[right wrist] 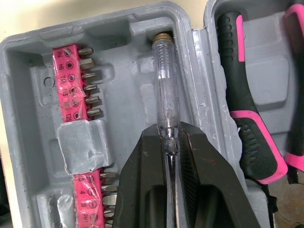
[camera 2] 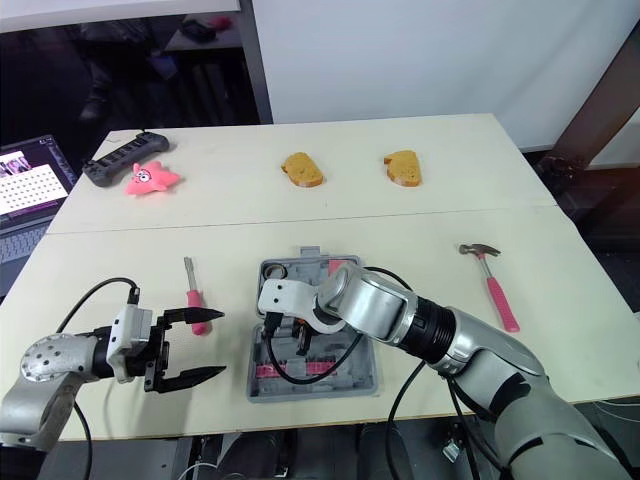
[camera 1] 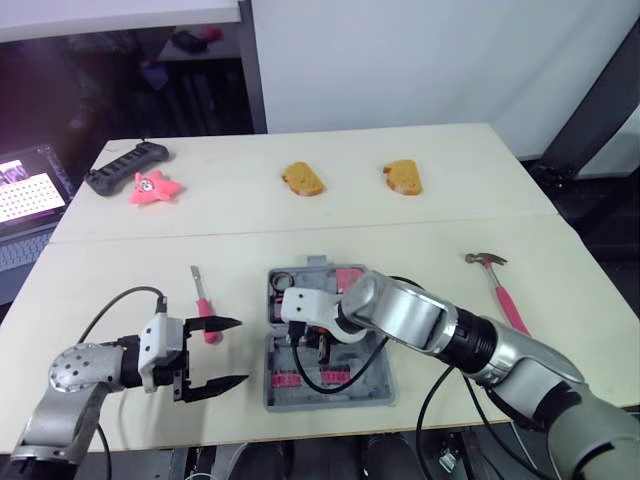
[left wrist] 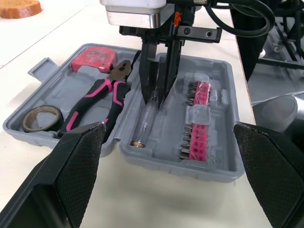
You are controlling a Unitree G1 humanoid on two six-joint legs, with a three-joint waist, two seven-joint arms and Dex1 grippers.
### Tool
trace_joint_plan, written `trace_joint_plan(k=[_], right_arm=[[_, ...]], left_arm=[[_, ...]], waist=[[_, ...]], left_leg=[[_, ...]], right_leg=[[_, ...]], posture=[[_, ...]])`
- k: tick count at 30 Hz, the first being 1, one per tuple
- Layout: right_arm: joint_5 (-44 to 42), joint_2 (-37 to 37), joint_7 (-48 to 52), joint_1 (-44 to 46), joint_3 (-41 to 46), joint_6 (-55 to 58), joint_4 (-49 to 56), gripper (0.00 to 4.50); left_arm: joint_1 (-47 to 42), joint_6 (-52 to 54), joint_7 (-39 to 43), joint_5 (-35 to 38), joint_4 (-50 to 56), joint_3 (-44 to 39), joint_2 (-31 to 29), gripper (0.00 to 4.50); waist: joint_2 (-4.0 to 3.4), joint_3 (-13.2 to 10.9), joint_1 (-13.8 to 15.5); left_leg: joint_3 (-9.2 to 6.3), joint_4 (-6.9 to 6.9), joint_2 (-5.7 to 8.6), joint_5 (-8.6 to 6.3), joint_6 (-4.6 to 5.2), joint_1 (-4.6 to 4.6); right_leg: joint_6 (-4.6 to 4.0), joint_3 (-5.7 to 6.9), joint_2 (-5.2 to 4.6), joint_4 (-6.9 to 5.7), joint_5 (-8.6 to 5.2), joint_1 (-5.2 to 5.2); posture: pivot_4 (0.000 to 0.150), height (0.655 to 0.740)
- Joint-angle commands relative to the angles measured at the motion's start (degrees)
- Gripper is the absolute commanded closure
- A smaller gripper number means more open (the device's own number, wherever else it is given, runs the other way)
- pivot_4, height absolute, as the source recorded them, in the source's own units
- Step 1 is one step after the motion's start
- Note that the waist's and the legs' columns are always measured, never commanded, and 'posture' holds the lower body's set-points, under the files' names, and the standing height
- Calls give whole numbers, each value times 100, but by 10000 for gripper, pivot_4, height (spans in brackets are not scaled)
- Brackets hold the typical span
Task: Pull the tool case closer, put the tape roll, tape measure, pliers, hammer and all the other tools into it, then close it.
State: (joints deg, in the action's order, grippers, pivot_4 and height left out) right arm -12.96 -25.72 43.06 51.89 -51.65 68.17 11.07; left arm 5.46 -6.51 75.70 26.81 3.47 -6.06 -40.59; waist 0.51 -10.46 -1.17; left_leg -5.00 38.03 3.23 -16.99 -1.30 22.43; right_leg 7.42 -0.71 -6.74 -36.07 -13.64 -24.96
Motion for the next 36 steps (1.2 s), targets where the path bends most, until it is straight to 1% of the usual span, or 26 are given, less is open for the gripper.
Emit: trace_joint_plan(k=[1, 4, 13, 16, 18, 20, 28, 36], right_arm=[[151, 63, -5, 20, 74, -129, 69, 31065], [60, 21, 69, -1, 303, -36, 243, 16890], [-17, -127, 79, -199, 705, 128, 579, 16890], [-4, -124, 84, -308, 778, 37, 586, 25399], [16, -91, 75, -383, 812, -67, 562, 34555], [64, -69, 56, -436, 808, -173, 501, 44786], [279, -38, -31, -652, 775, -486, 95, 44786], [486, -44, -16, -980, 524, -425, -325, 44786]], left_arm=[[41, 8, -15, 95, 155, -160, -93, 0], [40, 8, -7, 103, 149, -158, -97, 0], [44, -2, 2, 106, 135, -149, -87, 0], [30, 8, 6, 100, 128, -131, -85, 0], [24, 13, 10, 99, 127, -127, -87, 0], [21, 15, 10, 95, 123, -123, -87, 0], [24, 40, -2, 78, 141, -115, -91, 0], [63, 77, -10, 71, 187, -124, -95, 0]], waist=[[0, 0, 0], [0, 0, 2], [1, 0, 4], [1, 0, 5], [1, 0, 5], [1, 0, 2], [1, 1, 6], [2, 5, 7]], left_leg=[[0, 0, 0, 0, 0, 0], [0, 0, 0, 0, -1, 0], [0, 0, 0, 1, -2, 0], [1, 0, 0, 1, -2, 0], [1, 0, 0, 1, -2, 0], [1, 0, 0, 1, -2, 0], [2, 0, 0, 2, -2, 0], [1, 0, 0, 2, -2, -4]], right_leg=[[0, 0, 0, 0, 0, 0], [0, 0, 0, -1, 0, 0], [-2, 0, 1, 0, 2, 1], [-2, 0, 1, -1, 2, 1], [-2, 0, 1, -1, 2, 1], [-2, 0, 1, -1, 2, 1], [-2, 0, 1, -1, 2, 1], [-2, 0, 2, 0, 2, 7]], posture=[[1500, 7400], [1500, 7400], [1500, 7400], [1500, 7400], [1500, 7400], [1500, 7400], [1500, 7400], [1500, 7400]])
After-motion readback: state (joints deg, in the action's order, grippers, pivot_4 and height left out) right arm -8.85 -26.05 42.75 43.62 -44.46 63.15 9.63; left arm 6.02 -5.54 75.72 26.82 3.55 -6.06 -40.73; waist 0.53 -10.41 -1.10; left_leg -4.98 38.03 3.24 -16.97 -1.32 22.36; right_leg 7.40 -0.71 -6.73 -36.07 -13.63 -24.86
